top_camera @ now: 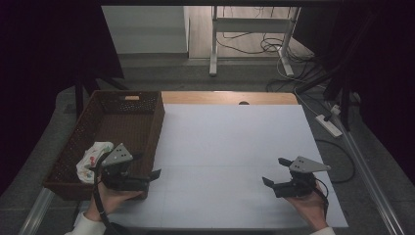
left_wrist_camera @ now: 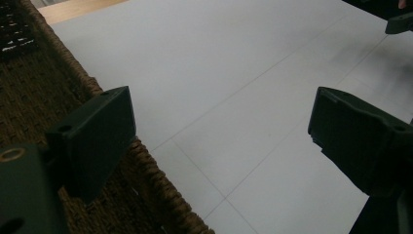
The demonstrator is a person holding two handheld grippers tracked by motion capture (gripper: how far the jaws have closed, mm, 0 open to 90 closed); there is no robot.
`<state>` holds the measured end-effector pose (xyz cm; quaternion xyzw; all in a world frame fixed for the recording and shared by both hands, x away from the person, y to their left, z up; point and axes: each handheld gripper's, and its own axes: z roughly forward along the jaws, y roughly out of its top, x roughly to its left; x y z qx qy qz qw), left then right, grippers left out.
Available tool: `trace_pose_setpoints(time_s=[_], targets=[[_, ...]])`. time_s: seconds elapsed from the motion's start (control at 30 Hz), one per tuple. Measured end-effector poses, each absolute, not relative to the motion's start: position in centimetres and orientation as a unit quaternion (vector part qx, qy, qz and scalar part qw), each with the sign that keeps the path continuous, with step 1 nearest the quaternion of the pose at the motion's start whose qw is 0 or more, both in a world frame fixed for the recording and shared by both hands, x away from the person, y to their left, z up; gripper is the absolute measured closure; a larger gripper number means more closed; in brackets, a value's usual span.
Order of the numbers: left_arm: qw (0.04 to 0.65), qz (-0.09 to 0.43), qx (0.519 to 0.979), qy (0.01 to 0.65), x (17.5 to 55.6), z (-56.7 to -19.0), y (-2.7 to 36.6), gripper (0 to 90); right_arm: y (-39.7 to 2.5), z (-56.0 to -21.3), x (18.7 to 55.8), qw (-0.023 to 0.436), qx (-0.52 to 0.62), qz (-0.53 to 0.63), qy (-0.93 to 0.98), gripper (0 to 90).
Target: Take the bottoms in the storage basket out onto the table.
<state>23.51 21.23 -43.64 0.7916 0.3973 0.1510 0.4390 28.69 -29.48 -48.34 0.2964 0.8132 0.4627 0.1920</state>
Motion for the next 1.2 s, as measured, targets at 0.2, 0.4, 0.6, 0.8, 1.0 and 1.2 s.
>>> trace_pose_setpoints(time_s=[0.2,0.4,0.6,0.8,1.0,1.2], targets=[[0.440,0.150,0.790,0.399,23.29,-43.59,21.45,9.2,-29.39,-48.41,28.66,0.189,0.296,0.464,0.814,8.1],[0.441,0.149,0.790,0.398,23.25,-43.58,21.39,9.0,-29.38,-48.45,28.73,0.187,0.297,0.464,0.813,8.1],[0.438,0.148,0.792,0.398,23.25,-43.58,21.28,9.0,-29.38,-48.50,28.78,0.186,0.297,0.465,0.813,8.1],[0.437,0.151,0.792,0.398,23.20,-43.52,21.28,9.0,-29.33,-48.54,28.76,0.185,0.297,0.463,0.814,8.1],[0.435,0.152,0.792,0.400,23.27,-43.49,21.16,9.1,-29.20,-48.62,28.83,0.183,0.295,0.462,0.816,8.1],[0.428,0.153,0.795,0.402,23.41,-43.45,20.93,9.1,-29.22,-48.63,28.98,0.180,0.297,0.463,0.816,8.1]])
